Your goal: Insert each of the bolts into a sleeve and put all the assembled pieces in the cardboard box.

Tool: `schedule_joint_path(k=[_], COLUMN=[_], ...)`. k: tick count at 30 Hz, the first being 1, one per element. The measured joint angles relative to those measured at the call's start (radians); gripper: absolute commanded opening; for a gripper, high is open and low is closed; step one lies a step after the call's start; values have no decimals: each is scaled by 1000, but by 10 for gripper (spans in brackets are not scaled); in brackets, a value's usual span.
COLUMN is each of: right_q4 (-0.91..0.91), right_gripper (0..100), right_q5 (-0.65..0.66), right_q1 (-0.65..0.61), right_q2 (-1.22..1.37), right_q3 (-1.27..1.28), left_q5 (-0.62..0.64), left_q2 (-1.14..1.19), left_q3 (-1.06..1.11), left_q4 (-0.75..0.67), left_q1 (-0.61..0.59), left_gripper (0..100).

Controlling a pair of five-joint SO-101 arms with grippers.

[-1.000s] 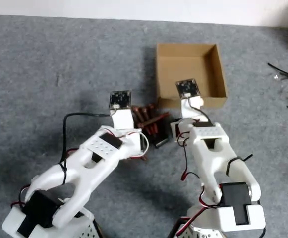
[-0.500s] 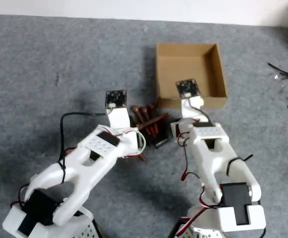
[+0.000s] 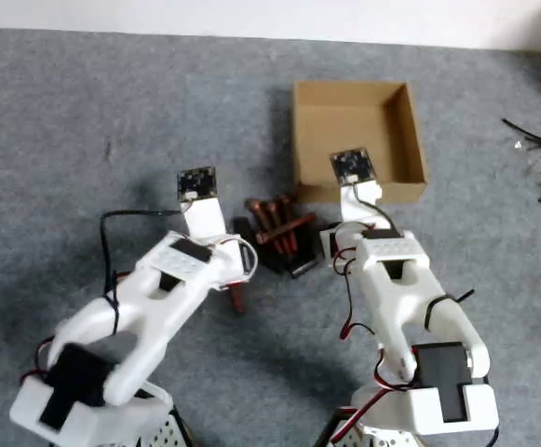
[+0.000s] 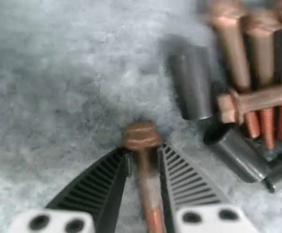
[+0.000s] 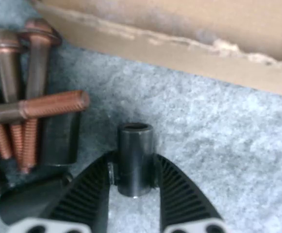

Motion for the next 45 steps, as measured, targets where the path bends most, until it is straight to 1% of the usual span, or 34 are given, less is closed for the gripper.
schedule_joint_path(k=[2,5,8,11,13,14,16,18,25,27,31,33,41,43,45], right_q4=[0,0,0,0,0,0,0,0,0,0,0,0,-2,-26,-91], right_gripper=[5,5,5,5,5,5,5,5,5,5,5,5,5,5,4], right_q5=[0,0,0,0,0,0,0,0,0,0,-3,-5,-5,-5,-5], right_q1=[0,0,0,0,0,0,0,0,0,0,0,0,0,-2,-15], right_q2=[0,0,0,0,0,0,0,0,0,0,0,0,-14,-58,-126], right_q3=[0,0,0,0,0,0,0,0,0,0,0,0,8,54,132], left_q5=[-5,0,35,49,51,51,51,54,54,20,-55,-95,-219,-244,-267], left_q2=[29,106,192,258,275,278,282,282,267,218,80,-14,-351,-414,-474], left_q3=[-40,-137,-247,-322,-339,-344,-345,-350,-353,-330,-241,-193,2,44,91], left_q4=[34,129,232,296,308,313,313,311,321,321,318,275,83,52,26], left_q1=[0,-2,-6,-21,-25,-26,-26,-25,-25,-26,-66,-86,-86,-81,-80], left_gripper=[98,98,95,95,91,72,0,11,4,4,4,4,4,4,4])
